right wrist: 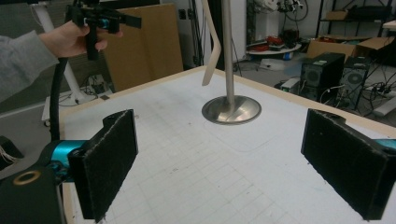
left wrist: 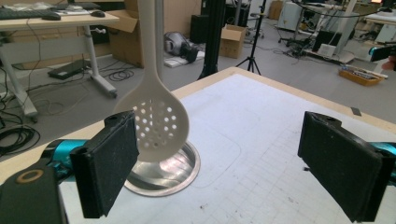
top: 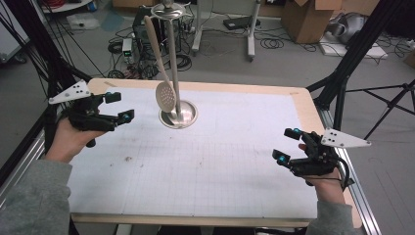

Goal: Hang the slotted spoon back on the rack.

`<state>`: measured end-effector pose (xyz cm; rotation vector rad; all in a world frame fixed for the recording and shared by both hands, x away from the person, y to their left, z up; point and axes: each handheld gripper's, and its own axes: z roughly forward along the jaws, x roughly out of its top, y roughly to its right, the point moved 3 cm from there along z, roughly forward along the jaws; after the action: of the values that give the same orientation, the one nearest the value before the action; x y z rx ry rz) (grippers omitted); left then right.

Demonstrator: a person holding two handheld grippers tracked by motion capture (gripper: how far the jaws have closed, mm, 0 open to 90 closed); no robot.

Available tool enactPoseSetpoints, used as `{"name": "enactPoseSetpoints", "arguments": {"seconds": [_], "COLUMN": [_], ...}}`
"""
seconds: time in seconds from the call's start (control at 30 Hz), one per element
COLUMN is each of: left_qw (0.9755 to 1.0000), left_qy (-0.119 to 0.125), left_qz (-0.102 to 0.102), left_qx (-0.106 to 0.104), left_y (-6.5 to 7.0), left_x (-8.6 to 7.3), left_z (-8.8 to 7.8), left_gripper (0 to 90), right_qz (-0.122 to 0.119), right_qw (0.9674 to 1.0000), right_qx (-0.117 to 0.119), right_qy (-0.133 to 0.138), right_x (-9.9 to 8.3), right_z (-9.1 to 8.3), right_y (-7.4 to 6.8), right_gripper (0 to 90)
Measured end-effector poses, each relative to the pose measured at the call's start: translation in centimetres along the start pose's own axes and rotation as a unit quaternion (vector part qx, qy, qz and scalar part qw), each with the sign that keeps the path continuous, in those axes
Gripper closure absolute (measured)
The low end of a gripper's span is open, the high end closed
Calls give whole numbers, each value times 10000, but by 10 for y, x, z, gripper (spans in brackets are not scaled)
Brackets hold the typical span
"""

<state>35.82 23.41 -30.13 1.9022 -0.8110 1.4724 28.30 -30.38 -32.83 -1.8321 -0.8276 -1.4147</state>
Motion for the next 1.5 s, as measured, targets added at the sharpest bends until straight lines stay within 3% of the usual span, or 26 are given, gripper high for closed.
{"name": "enactPoseSetpoints", "arguments": {"seconds": [0.23,0.63,0.9,1.2,1.5], "left_qw": [10000,9996,9990,9987,9970], "left_qy": [24,124,213,137,120], "left_qz": [55,108,27,75,-72], "left_qx": [47,235,395,493,767], "left_y": [10,21,21,21,11], "left_x": [-22,-43,-54,-68,-82], "left_z": [-13,-37,-51,-57,-69], "left_gripper": [126,126,126,126,126], "right_qz": [9,-28,-69,-116,-120], "right_qw": [10000,9999,9997,9991,9985], "right_qx": [-5,-148,-244,-404,-531], "right_qy": [37,38,17,-63,-61], "right_x": [0,1,0,-5,-9], "right_z": [-1,-2,-2,-4,-6], "right_y": [0,-2,-1,2,6], "right_gripper": [97,97,97,97,97]}}
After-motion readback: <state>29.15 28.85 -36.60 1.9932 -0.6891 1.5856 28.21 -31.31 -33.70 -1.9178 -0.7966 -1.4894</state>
